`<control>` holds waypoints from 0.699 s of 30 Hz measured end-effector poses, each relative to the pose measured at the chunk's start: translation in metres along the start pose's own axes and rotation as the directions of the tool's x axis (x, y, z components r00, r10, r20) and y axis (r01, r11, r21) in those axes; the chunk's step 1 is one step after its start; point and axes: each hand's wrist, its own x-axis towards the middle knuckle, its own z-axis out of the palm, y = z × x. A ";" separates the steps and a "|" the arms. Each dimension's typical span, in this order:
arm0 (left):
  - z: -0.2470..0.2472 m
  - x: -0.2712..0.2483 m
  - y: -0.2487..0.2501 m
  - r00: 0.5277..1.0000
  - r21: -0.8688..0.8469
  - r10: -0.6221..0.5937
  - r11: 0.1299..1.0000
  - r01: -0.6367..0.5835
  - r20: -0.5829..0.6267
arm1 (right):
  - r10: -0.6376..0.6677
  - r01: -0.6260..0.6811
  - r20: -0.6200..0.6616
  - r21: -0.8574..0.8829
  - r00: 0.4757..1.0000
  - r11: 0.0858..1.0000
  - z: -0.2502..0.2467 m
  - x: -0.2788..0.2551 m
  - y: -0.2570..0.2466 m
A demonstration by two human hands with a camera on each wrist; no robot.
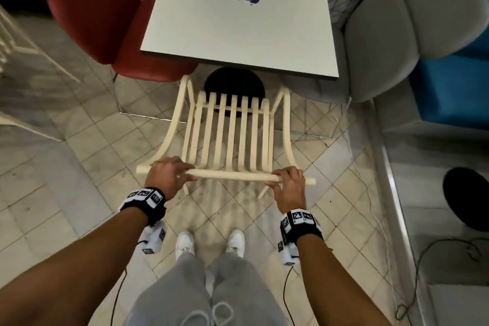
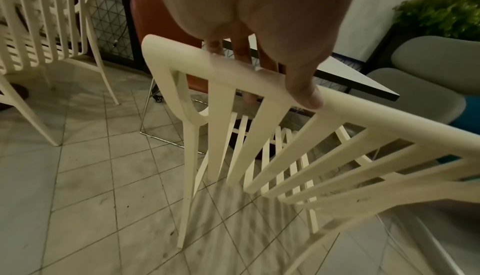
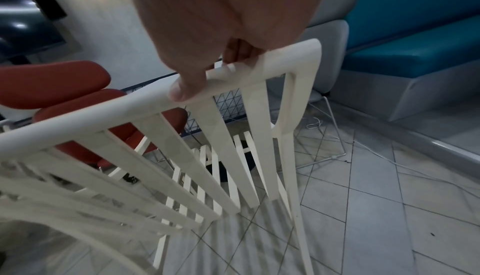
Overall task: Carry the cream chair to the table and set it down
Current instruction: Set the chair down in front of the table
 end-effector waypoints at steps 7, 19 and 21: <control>-0.010 0.040 0.016 0.992 -0.066 -0.126 0.990 0.126 -0.002 | 0.073 -0.070 0.078 -0.038 0.994 0.997 -0.003 0.046 -0.008; 0.000 0.058 0.021 0.969 -0.159 -0.248 0.956 0.247 0.016 | 0.112 -0.110 0.136 -0.027 0.984 0.994 -0.015 0.069 -0.005; 0.001 0.057 0.024 0.966 -0.157 -0.257 0.954 0.256 0.016 | 0.118 -0.114 0.145 -0.031 0.982 0.993 -0.019 0.070 -0.003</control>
